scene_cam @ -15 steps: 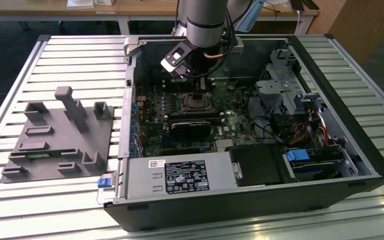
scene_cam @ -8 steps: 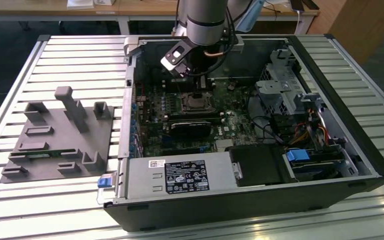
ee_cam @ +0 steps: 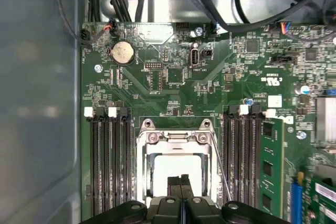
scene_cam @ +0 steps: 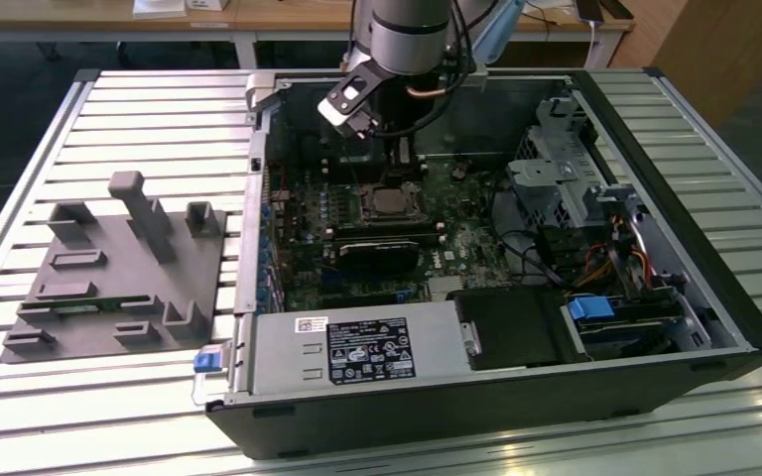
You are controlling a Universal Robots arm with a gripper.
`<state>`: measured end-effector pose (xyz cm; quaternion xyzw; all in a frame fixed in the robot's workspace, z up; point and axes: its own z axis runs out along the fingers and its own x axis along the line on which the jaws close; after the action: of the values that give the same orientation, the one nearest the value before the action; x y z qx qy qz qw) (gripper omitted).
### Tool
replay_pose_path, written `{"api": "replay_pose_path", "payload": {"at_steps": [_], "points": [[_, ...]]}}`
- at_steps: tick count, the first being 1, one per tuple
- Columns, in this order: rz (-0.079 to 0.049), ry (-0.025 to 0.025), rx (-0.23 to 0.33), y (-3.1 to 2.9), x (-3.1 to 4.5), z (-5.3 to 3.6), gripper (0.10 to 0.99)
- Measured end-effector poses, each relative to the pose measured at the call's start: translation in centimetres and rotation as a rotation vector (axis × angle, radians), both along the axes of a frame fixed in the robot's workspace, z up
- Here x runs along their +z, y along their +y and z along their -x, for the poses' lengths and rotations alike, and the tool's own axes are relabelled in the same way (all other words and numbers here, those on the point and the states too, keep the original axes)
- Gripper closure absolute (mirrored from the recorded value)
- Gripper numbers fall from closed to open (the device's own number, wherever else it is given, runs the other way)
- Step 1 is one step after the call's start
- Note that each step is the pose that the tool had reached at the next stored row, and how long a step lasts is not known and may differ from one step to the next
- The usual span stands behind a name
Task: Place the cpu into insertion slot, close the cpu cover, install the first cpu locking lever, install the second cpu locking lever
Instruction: 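Install the first cpu locking lever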
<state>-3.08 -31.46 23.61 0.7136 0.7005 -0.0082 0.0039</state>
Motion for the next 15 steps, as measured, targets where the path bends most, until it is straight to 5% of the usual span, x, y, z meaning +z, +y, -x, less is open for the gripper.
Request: {"api": "replay_pose_path", "payload": {"at_steps": [10,15], "points": [[0.000,-0.0004,0.000,0.00,2.97,0.00,0.965],[0.000,-0.0006,0.042,0.01,3.17,0.00,0.965]]}}
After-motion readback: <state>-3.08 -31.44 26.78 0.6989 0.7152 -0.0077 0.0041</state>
